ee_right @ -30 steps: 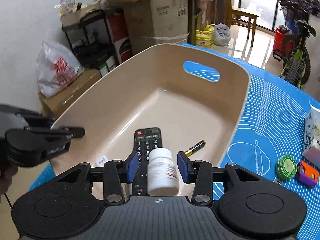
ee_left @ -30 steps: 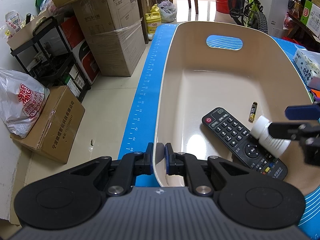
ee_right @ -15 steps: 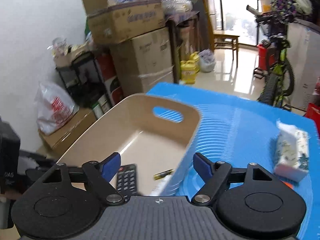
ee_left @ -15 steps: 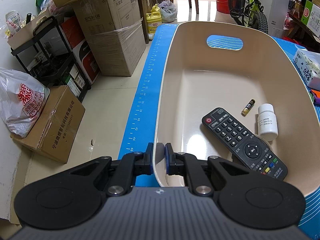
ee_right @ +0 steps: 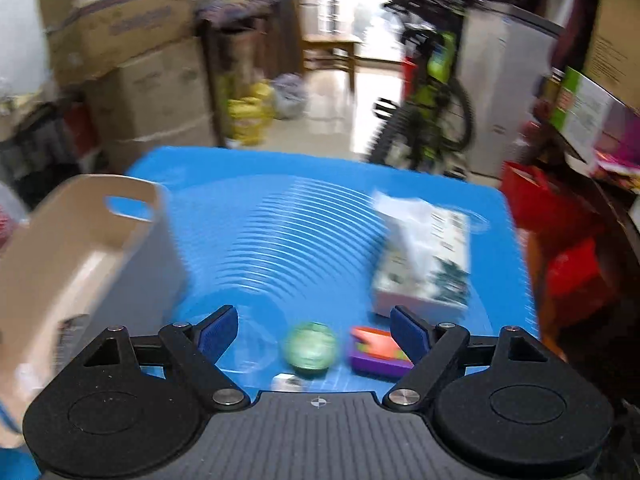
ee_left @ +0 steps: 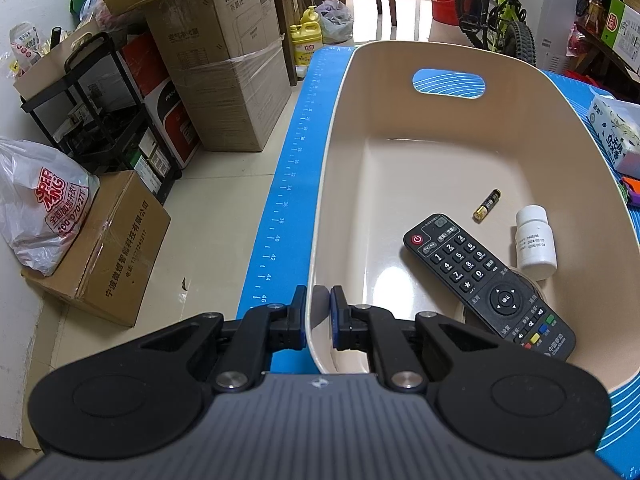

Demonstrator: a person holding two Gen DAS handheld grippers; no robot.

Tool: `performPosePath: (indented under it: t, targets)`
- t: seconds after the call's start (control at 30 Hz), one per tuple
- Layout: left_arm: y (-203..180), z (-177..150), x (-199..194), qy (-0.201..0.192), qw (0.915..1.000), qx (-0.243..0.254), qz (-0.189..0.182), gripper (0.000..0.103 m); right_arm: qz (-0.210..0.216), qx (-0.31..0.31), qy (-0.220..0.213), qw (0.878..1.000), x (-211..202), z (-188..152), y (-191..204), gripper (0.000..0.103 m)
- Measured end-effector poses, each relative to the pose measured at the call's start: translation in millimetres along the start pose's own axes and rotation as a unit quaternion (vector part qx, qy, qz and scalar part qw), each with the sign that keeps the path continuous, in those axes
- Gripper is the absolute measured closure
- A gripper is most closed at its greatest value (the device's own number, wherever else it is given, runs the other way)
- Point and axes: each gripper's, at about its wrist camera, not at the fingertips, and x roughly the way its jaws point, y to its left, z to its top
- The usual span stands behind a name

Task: Organize rigid objects
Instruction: 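Grasp the orange-and-purple toy with the right tool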

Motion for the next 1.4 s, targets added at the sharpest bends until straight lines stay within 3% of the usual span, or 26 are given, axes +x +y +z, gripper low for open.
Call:
performPosePath:
  t: [0.17, 0.5, 1.3, 1.4]
  targets:
    - [0, -1, 1, 0.001, 1.0, -0.001, 0.001, 0.09, -0.042, 0.016, 0.036, 0.998, 36, -17, -24, 0.018]
    - [0, -1, 1, 0.001, 1.0, -0.001, 0.0, 0.09, -0.063, 0.003, 0.07, 0.996, 78, -39, -30, 0.018]
    - [-2, -1, 1, 0.004, 1.0, 0.001, 0.002, 0.09, -0.082, 0.063, 0.057, 0.993, 112, -48, -43, 0.011]
    - [-2, -1, 2, 0.004, 1.0, 0.0, 0.003, 0.09, -0.074, 0.069, 0.053, 0.993, 113, -48, -44, 0.018]
